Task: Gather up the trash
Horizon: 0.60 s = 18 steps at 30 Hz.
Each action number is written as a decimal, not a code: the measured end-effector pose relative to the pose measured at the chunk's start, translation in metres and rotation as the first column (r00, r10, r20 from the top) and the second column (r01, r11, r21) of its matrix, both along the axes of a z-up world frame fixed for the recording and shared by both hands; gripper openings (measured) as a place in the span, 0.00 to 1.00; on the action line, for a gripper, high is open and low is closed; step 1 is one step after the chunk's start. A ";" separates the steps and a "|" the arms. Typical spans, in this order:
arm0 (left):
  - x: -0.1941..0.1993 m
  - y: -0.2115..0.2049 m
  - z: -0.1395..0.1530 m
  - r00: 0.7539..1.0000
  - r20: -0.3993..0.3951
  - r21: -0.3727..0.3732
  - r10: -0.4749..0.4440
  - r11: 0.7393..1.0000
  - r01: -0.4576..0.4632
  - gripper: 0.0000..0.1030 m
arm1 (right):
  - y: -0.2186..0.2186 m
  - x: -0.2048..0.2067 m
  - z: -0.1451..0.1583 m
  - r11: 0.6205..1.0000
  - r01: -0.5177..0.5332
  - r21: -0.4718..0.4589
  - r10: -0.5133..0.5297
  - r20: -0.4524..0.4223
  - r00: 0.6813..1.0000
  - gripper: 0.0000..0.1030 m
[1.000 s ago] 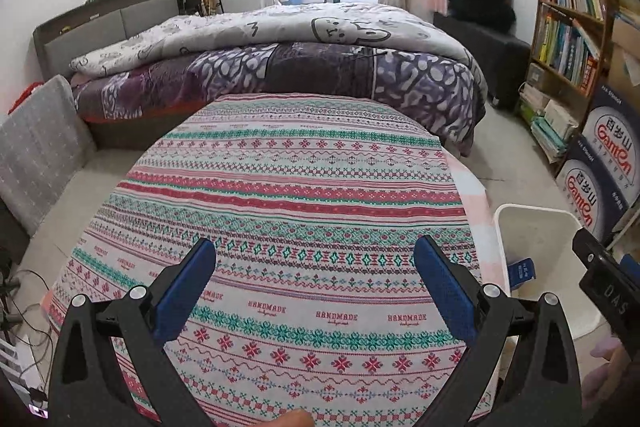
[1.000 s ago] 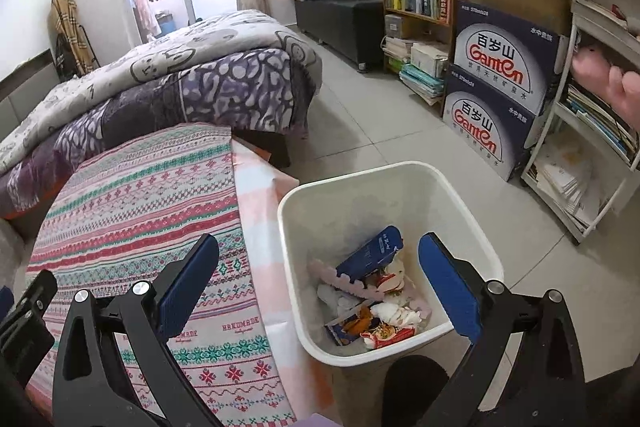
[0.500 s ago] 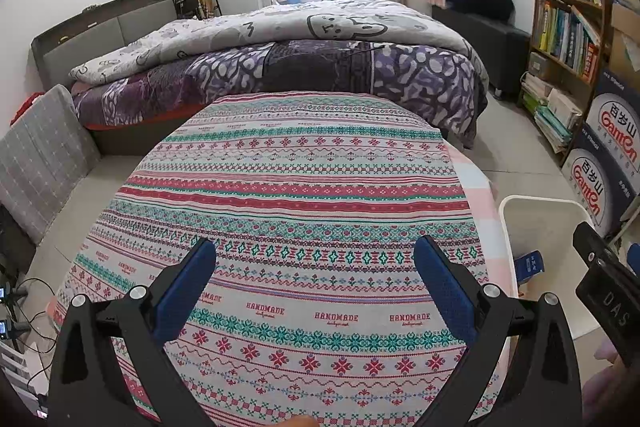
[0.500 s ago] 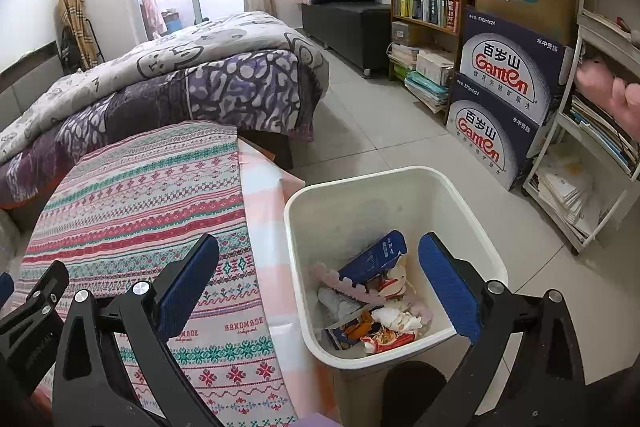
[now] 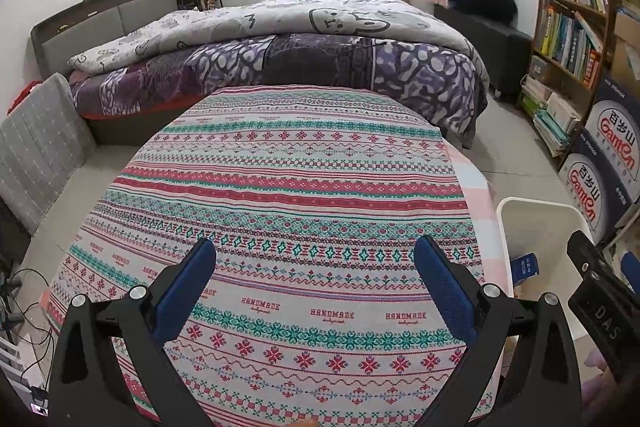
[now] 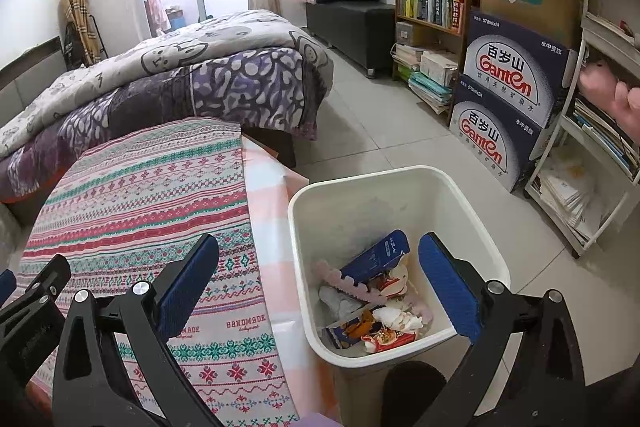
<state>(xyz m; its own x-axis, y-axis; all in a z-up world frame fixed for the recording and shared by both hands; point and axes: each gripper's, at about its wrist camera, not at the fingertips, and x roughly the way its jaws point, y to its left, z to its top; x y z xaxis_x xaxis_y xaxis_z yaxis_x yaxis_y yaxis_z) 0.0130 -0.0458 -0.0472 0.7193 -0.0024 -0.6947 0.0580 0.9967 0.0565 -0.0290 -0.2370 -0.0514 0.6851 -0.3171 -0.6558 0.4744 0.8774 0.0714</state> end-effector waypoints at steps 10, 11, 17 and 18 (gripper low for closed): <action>-0.002 -0.001 0.000 1.000 0.020 -0.006 -0.012 1.000 0.012 0.90 | -0.001 0.001 -0.002 1.000 -0.011 0.009 0.011 -0.006 1.000 0.93; -0.002 -0.001 0.000 1.000 0.022 -0.006 -0.012 1.000 0.012 0.89 | -0.001 0.001 -0.002 1.000 -0.012 0.010 0.012 -0.006 1.000 0.93; -0.003 -0.004 0.001 0.999 0.033 0.004 -0.022 1.000 0.022 0.89 | 0.000 0.002 -0.004 1.000 -0.010 0.015 0.010 -0.006 1.000 0.93; -0.003 -0.005 0.001 0.999 0.036 0.006 -0.021 1.000 0.021 0.89 | 0.000 0.001 -0.004 1.000 -0.010 0.014 0.010 -0.006 1.000 0.93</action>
